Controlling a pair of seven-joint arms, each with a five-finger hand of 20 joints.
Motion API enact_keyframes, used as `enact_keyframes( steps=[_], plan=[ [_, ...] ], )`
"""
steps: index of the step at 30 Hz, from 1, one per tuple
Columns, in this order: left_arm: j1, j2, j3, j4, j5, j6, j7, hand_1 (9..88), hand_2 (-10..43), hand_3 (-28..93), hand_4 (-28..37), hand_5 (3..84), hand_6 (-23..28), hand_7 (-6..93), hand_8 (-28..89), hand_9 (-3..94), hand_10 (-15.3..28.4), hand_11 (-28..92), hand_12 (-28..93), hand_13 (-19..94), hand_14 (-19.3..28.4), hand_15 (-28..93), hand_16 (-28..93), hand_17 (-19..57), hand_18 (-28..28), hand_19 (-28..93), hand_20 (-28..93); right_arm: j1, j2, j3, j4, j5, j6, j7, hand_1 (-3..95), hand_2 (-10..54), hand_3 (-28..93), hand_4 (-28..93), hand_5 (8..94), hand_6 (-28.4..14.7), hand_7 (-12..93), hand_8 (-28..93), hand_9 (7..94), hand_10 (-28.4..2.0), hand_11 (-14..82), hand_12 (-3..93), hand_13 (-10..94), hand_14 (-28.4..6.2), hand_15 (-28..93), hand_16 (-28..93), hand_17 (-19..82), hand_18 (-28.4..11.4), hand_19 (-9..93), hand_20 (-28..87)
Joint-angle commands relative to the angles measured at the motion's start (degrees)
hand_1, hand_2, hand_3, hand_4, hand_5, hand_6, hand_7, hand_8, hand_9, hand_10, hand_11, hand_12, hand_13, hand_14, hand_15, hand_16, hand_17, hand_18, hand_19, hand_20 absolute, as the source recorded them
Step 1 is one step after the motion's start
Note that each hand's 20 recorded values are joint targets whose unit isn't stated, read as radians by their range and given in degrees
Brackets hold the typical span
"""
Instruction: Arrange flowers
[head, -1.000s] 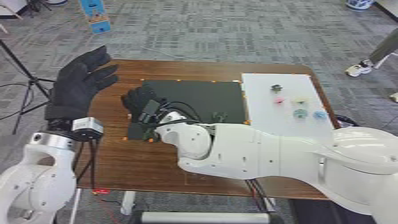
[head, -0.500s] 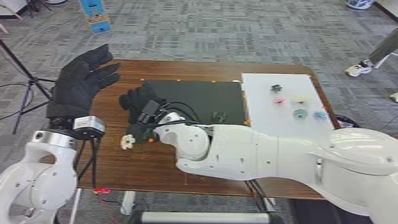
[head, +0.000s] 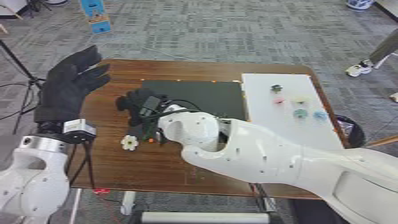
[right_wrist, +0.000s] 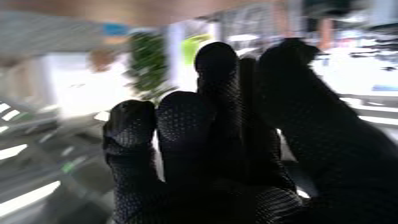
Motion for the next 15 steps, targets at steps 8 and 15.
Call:
enact_keyframes(
  steps=[8, 15],
  plan=[
    [2.26, -0.65, -0.84, -0.75, -1.15, 1.14, 1.47, 23.5, -8.6, 73, -28.3, 33.7, 4.3, 22.0, -11, 27.1, 12.2, 25, 15, 25, 14.6, 31, 0, -6.7, 24.1, 51, 15, -7.14, 2.59, 10.63, -0.95, -3.67, -22.32, -24.14, 33.4, 24.3, 88, -20, 33.1, 3.9, 18, -14, 77.7, -11.3, 59.8, 35.5, 76, -8.7, 83, 39, 46, -22.5, 93, 66],
    [1.66, -0.52, -0.49, -0.49, -1.11, 0.82, 1.43, 23.4, -8.5, 73, -28.3, 33.8, 4.4, 21.9, -11, 27.1, 12.3, 25, 15, 25, 14.6, 31, 1, -6.8, 24.1, 51, 15, -7.21, 0.6, 9.63, -0.1, -4.49, -22.63, -23.11, 31.1, 27.8, 87, -19, 32.8, 3.8, 17, -14, 81.4, -10.5, 61.5, 34.3, 80, -7.8, 84, 38, 50, -22.7, 93, 71]
  ],
)
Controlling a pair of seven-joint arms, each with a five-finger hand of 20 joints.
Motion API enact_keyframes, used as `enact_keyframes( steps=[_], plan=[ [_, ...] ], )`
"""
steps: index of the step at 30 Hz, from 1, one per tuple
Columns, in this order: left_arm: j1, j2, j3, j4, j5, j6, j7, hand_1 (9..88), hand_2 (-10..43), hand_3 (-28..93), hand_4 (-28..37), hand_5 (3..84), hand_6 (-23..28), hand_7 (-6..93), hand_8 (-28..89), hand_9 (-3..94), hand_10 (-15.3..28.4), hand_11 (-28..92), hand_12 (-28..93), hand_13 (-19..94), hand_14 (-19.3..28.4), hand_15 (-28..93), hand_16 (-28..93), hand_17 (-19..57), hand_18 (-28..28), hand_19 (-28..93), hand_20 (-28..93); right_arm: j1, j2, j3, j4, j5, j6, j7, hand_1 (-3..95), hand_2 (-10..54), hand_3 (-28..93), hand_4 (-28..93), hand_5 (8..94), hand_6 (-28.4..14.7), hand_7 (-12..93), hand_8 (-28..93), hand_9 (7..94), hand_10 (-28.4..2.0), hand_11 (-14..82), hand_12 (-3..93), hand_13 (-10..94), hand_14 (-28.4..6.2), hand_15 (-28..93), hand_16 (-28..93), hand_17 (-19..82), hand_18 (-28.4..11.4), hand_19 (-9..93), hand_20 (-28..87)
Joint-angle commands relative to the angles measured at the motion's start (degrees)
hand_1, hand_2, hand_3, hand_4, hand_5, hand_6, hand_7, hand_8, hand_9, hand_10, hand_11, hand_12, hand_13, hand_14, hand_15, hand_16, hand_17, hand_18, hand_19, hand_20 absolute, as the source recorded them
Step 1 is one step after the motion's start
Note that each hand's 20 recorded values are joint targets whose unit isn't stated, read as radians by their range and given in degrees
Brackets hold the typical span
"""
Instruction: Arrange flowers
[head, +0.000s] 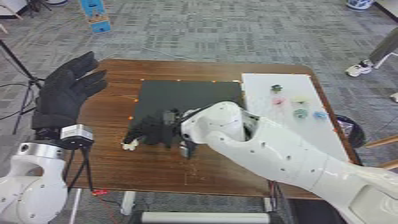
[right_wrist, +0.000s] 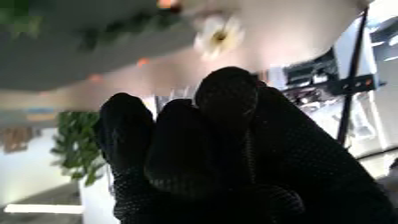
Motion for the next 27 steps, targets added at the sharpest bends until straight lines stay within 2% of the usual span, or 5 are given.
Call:
enact_keyframes(
  steps=[1, 12, 23, 26, 27],
  plan=[
    [-0.61, -0.23, 0.18, -0.18, -0.3, 0.31, 0.44, 23.4, -8.5, 73, -28.3, 33.8, 4.3, 21.9, -11, 27.1, 12.3, 25, 15, 25, 14.7, 31, 0, -6.8, 24.1, 51, 15, -0.63, -4.17, -0.73, 0.31, 0.22, 0.02, 0.81, 31.0, 27.9, 87, -19, 32.9, 3.8, 17, -14, 81.6, -10.4, 61.5, 34.3, 80, -7.6, 84, 38, 50, -22.7, 93, 71],
    [-1.53, 0.21, 0.71, 0.15, -0.44, 0.66, 1.08, 23.3, -8.5, 73, -28.3, 33.8, 4.3, 21.9, -11, 27.1, 12.3, 25, 15, 25, 14.6, 31, 1, -6.9, 24.1, 50, 14, -0.17, -6.89, -2.33, 2.11, -1.06, -3.86, 4.83, 28.2, 29.9, 86, -18, 33.7, 2.6, 17, -14, 84.3, -9.5, 61.3, 34.1, 83, -6.5, 84, 38, 54, -22.6, 93, 73],
    [-1.75, 0.57, 1.22, 0.33, -0.67, 1.11, 1.31, 23.4, -8.4, 73, -28.3, 33.9, 4.4, 21.9, -11, 27.2, 12.2, 25, 15, 25, 14.7, 31, 0, -7.0, 24.1, 50, 14, 0.88, -6.98, -4.95, 3.12, -0.02, -2.67, 9.05, 25.9, 30.3, 87, -18, 35.9, 1.8, 17, -14, 85.7, -9.0, 61.3, 34.4, 85, -6.2, 84, 38, 56, -22.7, 93, 74],
    [-2.33, 0.6, 1.55, 0.61, -0.53, 0.7, 0.94, 23.4, -8.4, 73, -28.3, 33.9, 4.4, 21.8, -11, 27.2, 12.3, 25, 15, 25, 14.7, 31, 0, -7.0, 24.1, 50, 14, 1.09, -6.93, -5.78, 2.96, 0.11, -2.48, 10.98, 25.2, 30.2, 86, -18, 36.3, 1.6, 17, -14, 86.2, -9.0, 61.4, 34.4, 85, -5.9, 84, 38, 57, -22.6, 93, 74],
    [-2.2, 0.6, 1.52, 0.52, -0.61, 0.84, 1.23, 23.4, -8.3, 73, -28.3, 33.9, 4.4, 21.8, -11, 27.2, 12.3, 25, 15, 25, 14.6, 31, 0, -7.0, 24.1, 50, 14, 1.42, -6.95, -6.2, 3.09, 0.27, -2.21, 11.31, 24.9, 30.1, 86, -18, 36.5, 1.4, 17, -14, 86.3, -8.9, 61.5, 34.4, 85, -5.8, 84, 38, 57, -22.6, 93, 74]
  ],
)
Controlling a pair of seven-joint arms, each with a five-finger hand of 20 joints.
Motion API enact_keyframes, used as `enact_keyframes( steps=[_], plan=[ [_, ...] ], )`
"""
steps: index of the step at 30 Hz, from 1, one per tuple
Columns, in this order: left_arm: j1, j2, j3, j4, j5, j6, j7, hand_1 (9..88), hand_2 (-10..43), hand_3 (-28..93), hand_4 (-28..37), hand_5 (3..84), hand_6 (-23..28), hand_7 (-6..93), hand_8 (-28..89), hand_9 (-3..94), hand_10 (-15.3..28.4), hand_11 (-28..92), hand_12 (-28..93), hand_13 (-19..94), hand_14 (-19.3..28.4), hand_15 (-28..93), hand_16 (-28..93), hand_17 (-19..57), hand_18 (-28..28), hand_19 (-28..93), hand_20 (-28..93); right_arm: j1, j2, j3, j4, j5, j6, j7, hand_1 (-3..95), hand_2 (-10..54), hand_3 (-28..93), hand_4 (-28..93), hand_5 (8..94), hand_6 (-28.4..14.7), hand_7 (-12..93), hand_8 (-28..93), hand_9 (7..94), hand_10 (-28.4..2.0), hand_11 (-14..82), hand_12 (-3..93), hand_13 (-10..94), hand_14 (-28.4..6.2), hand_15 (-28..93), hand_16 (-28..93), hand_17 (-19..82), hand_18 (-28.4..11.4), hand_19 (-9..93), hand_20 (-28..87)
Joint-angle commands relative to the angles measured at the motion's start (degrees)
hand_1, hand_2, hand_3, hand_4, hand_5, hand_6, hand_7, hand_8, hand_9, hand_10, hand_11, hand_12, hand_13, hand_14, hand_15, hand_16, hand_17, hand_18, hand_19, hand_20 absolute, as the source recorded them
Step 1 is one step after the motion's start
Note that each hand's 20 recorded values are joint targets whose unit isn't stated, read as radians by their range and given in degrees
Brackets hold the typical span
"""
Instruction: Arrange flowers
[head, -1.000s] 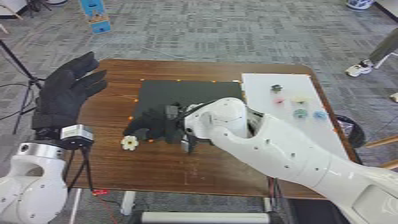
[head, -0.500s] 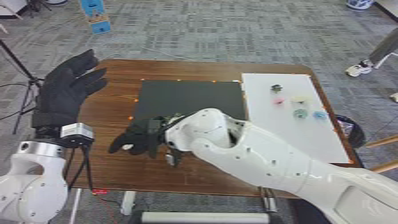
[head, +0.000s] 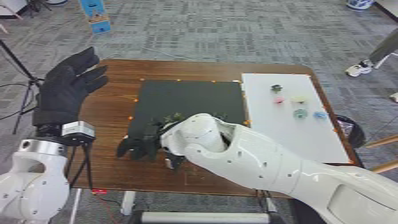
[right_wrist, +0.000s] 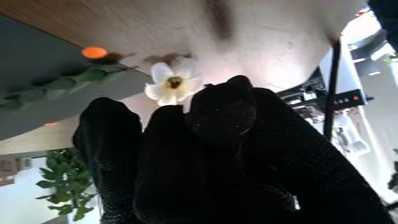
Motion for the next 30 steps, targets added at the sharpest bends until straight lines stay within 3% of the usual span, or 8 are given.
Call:
enact_keyframes(
  steps=[1, 16, 22, 30],
  plan=[
    [-0.56, -0.05, 0.36, 0.23, -0.34, 0.52, 0.36, 23.4, -8.3, 73, -28.3, 34.0, 4.4, 21.8, -11, 27.2, 12.3, 25, 15, 25, 14.6, 31, 0, -7.0, 24.1, 50, 14, 1.11, -0.5, -1.84, 0.05, 0.25, 1.12, 3.94, 24.7, 30.0, 86, -18, 36.6, 1.3, 17, -14, 86.4, -8.9, 61.5, 34.4, 86, -5.8, 84, 38, 57, -22.6, 93, 74],
    [0.44, -0.56, -0.27, -0.11, -0.16, 0.27, 0.18, 23.3, -8.3, 73, -28.3, 34.1, 4.5, 21.8, -11, 27.2, 12.3, 25, 15, 25, 14.7, 31, 0, -7.1, 24.0, 50, 14, 3.73, 0.44, -4.79, 0.05, 1.81, 5.35, 9.96, 22.8, 29.5, 85, -19, 39.4, -2.3, 16, -13, 88.3, -8.3, 61.6, 34.3, 87, -5.3, 84, 38, 59, -22.5, 93, 75],
    [0.6, -0.22, -0.18, -0.12, -0.42, 0.74, 0.56, 23.3, -8.2, 73, -28.3, 34.1, 4.5, 21.8, -11, 27.2, 12.3, 25, 15, 25, 14.6, 31, 0, -7.1, 24.0, 50, 14, 4.86, 0.8, -5.62, 0.27, 1.87, 7.01, 10.88, 22.6, 29.9, 85, -19, 41.2, -2.1, 16, -14, 88.7, -8.3, 61.7, 34.4, 88, -5.4, 84, 38, 60, -22.5, 93, 75],
    [0.31, -0.37, 0.0, 0.01, -0.33, 0.56, 0.05, 23.3, -8.1, 73, -28.3, 34.1, 4.5, 21.8, -11, 27.2, 12.2, 25, 15, 25, 14.6, 31, 0, -7.0, 23.9, 50, 14, 4.39, 0.75, -4.37, 0.59, 2.26, 7.99, 12.63, 22.5, 29.4, 84, -19, 41.7, -1.8, 17, -14, 88.7, -8.2, 61.7, 34.7, 88, -5.5, 84, 39, 60, -22.6, 93, 75]
  ],
)
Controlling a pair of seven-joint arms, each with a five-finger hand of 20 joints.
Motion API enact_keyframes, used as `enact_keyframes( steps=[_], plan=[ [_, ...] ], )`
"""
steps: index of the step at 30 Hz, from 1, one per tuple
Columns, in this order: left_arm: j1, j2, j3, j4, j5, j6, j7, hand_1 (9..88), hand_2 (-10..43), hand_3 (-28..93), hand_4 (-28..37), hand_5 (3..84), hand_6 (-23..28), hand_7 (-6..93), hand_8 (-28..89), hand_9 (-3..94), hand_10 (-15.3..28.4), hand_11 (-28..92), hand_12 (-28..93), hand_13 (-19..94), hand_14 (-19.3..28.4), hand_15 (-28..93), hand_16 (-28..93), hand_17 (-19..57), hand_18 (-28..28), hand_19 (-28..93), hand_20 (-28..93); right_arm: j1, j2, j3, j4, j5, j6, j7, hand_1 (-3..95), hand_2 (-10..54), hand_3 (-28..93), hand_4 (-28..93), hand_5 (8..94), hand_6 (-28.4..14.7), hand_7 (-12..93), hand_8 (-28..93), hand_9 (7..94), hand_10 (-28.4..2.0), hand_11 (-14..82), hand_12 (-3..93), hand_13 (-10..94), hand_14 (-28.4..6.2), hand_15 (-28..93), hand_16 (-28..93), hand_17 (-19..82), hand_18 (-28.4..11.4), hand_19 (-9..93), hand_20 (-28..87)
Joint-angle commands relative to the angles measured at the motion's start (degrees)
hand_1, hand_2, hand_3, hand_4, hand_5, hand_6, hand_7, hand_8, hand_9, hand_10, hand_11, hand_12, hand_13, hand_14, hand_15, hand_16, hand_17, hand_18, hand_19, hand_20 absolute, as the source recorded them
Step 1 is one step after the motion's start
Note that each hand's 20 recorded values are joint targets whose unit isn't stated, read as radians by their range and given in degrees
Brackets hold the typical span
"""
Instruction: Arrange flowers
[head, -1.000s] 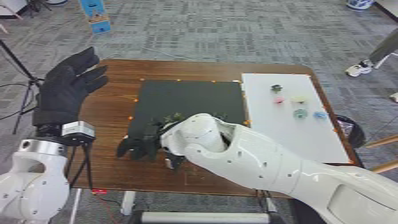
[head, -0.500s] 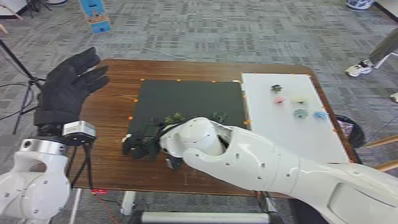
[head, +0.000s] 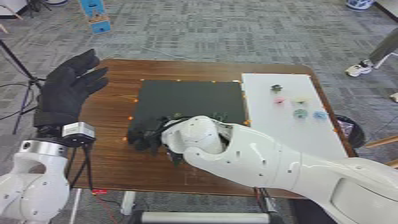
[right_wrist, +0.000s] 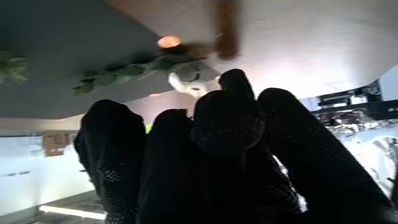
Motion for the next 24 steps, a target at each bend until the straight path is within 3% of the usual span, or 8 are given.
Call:
enact_keyframes(
  steps=[1, 9, 12, 15, 19, 24],
  plan=[
    [0.01, -0.34, -0.06, -0.17, -0.23, 0.53, 0.22, 23.3, -8.1, 73, -28.3, 34.1, 4.5, 21.8, -11, 27.2, 12.2, 25, 15, 25, 14.7, 31, 0, -7.0, 23.9, 50, 14, 0.57, 0.11, 1.17, 0.18, -0.17, 1.66, 1.76, 22.5, 29.3, 84, -19, 41.9, -1.7, 17, -14, 88.7, -8.1, 61.7, 34.7, 88, -5.5, 84, 39, 60, -22.6, 93, 75],
    [0.18, -0.64, -0.24, -0.17, -0.11, 0.32, -0.43, 23.4, -8.1, 73, -28.3, 34.1, 4.6, 21.7, -11, 27.2, 12.2, 25, 15, 25, 14.6, 31, 0, -7.0, 23.9, 50, 14, -1.36, 0.22, 3.24, -0.53, -0.8, -2.64, -0.38, 22.6, 27.7, 84, -19, 42.5, -1.3, 17, -14, 88.7, -8.1, 61.6, 34.8, 88, -5.5, 84, 39, 60, -22.7, 93, 75],
    [0.4, -0.79, -0.37, -0.16, -0.09, 0.17, -0.58, 23.4, -8.0, 73, -28.3, 34.1, 4.5, 21.6, -11, 27.2, 12.2, 25, 15, 25, 14.7, 31, 0, -7.0, 23.9, 50, 14, -2.86, 0.16, 5.23, -1.14, -0.69, -6.52, -2.02, 24.1, 23.1, 84, -19, 42.2, -2.1, 17, -14, 88.3, -8.4, 60.3, 34.5, 87, -5.4, 84, 39, 59, -22.9, 93, 75],
    [0.53, -1.01, -0.45, -0.14, -0.2, -0.09, -0.62, 23.5, -8.0, 73, -28.3, 34.1, 4.5, 21.6, -11, 27.2, 12.3, 25, 15, 25, 14.6, 31, 0, -7.0, 23.9, 50, 14, -3.04, 0.19, 4.68, -0.99, -1.6, -6.23, -1.95, 24.5, 18.5, 83, -20, 42.2, -2.2, 17, -14, 88.1, -8.7, 59.1, 34.1, 87, -5.5, 83, 39, 59, -23.2, 93, 74],
    [0.92, -1.19, -0.82, -0.22, -0.01, -0.74, -1.37, 23.4, -7.9, 73, -28.3, 34.1, 4.4, 21.7, -11, 27.2, 12.3, 25, 15, 25, 14.7, 31, 0, -7.1, 23.8, 50, 14, -4.4, 0.55, 6.0, -1.86, -0.39, -8.17, -1.66, 23.9, 17.0, 83, -21, 42.3, -2.2, 17, -14, 88.0, -8.8, 58.9, 34.1, 86, -5.7, 83, 39, 58, -23.3, 93, 74],
    [2.5, -1.97, -1.8, -0.71, 0.01, -0.59, -2.1, 23.4, -8.1, 73, -28.3, 34.1, 4.4, 21.8, -11, 27.2, 12.4, 25, 15, 25, 14.6, 31, 0, -7.2, 23.8, 49, 14, -7.79, 2.69, 10.6, -6.22, 1.3, -11.19, -3.84, 24.2, 14.3, 83, -21, 43.5, -1.0, 18, -14, 87.1, -9.1, 58.1, 33.8, 86, -5.9, 83, 39, 57, -23.4, 93, 73]
  ],
)
